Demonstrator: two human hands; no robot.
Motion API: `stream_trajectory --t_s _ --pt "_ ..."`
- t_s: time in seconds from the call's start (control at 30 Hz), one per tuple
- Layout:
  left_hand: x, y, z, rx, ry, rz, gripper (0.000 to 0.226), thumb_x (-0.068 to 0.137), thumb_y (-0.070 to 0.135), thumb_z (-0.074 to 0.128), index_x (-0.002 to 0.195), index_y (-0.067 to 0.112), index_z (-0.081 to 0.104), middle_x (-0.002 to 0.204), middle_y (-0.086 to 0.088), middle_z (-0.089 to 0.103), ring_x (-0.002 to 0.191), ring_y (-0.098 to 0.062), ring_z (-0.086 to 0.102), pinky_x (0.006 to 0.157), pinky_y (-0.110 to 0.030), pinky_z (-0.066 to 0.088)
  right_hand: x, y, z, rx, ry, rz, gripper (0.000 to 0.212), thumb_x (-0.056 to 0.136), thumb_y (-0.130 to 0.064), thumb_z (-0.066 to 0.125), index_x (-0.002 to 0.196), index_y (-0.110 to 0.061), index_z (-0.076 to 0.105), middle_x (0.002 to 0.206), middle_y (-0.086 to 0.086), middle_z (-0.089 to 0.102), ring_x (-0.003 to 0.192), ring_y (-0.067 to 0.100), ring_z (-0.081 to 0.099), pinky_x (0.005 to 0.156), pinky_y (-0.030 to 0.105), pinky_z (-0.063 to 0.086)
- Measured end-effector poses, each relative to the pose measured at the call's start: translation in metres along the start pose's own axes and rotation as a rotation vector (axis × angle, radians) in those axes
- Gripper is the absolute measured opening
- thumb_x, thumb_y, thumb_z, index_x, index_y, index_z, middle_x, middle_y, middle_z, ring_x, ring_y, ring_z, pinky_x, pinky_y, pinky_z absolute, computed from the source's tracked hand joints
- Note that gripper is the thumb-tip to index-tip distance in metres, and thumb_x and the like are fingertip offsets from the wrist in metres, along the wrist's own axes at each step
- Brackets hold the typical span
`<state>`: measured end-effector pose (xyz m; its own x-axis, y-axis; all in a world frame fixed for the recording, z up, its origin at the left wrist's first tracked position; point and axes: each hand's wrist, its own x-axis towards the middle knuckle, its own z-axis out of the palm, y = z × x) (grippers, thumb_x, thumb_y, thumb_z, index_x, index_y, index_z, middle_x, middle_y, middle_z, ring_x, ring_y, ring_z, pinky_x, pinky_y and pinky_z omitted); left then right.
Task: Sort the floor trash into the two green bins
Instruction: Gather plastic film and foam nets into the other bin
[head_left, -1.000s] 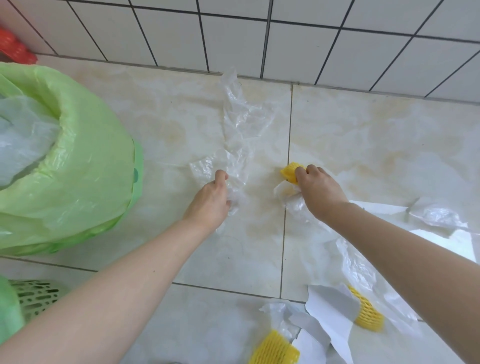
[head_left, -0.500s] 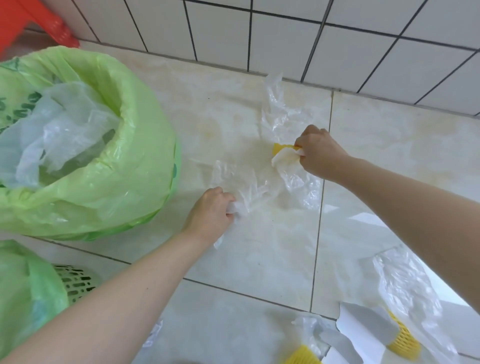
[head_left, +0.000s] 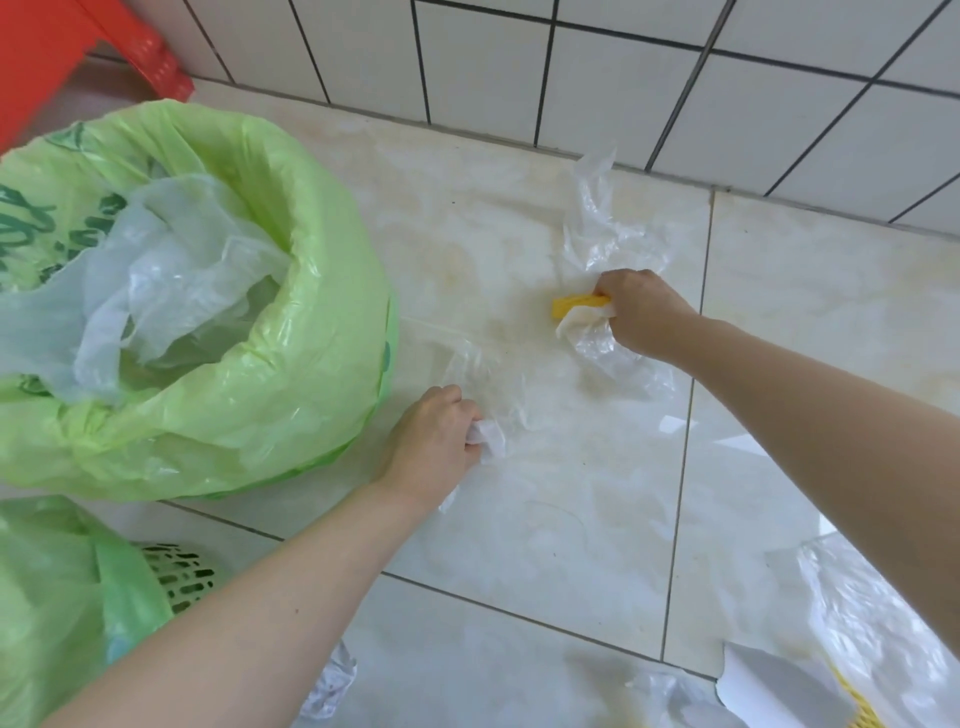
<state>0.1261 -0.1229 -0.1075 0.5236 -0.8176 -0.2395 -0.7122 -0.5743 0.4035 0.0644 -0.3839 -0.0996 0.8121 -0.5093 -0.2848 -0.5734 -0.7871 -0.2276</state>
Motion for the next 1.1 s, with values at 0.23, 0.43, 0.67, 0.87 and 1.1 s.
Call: stream_trajectory --t_s 0.23,0.43,0.67,0.87,1.1 --pt "0.0 -0.003 0.004 -0.046 0.052 -0.019 0.007 0.078 0.006 0.061 0.084 0.007 0.065 0.08 0.003 0.042 0.088 -0.022 0.052 0.068 -0.024 0.034 -0.012 0.004 0.001 0.056 0.031 -0.03 0.048 0.08 0.01 0.042 0.118 -0.013 0.063 0.124 0.007 0.058 0.113 0.03 0.05 0.095 0.037 0.044" --pt "0.002 -0.004 0.002 -0.039 0.023 -0.022 0.008 0.079 0.006 0.06 0.084 0.005 0.065 0.08 0.0 0.045 0.086 -0.023 0.052 0.069 -0.028 0.039 -0.02 0.0 0.002 0.009 0.013 -0.036 0.057 0.084 0.008 0.042 0.132 -0.018 0.054 0.145 -0.003 0.042 0.123 0.028 0.039 0.102 0.034 0.039" --pt "-0.009 0.003 -0.009 -0.045 -0.074 -0.041 0.025 0.079 0.004 0.054 0.061 0.013 0.041 0.068 0.004 0.034 0.072 -0.02 0.042 0.06 -0.029 0.031 -0.037 -0.014 0.0 0.049 0.061 -0.036 0.044 0.081 0.01 0.042 0.115 -0.008 0.065 0.125 0.007 0.052 0.112 0.029 0.051 0.093 0.038 0.046" --pt "-0.034 0.015 -0.04 -0.24 0.019 -0.112 0.008 0.075 0.005 0.056 0.068 0.001 0.058 0.068 -0.001 0.044 0.063 -0.021 0.043 0.051 -0.02 0.03 -0.072 -0.031 -0.031 0.094 0.138 -0.064 0.036 0.083 0.007 0.045 0.108 -0.007 0.067 0.099 0.015 0.057 0.09 0.033 0.056 0.075 0.035 0.048" --pt "-0.064 0.038 -0.112 -0.381 0.11 -0.146 0.012 0.069 0.009 0.063 0.072 -0.003 0.062 0.064 -0.015 0.053 0.061 -0.02 0.042 0.054 -0.029 0.034 -0.121 -0.07 -0.126 0.158 0.189 -0.057 0.03 0.083 0.001 0.048 0.104 -0.008 0.066 0.097 0.013 0.059 0.088 0.027 0.051 0.067 0.028 0.037"
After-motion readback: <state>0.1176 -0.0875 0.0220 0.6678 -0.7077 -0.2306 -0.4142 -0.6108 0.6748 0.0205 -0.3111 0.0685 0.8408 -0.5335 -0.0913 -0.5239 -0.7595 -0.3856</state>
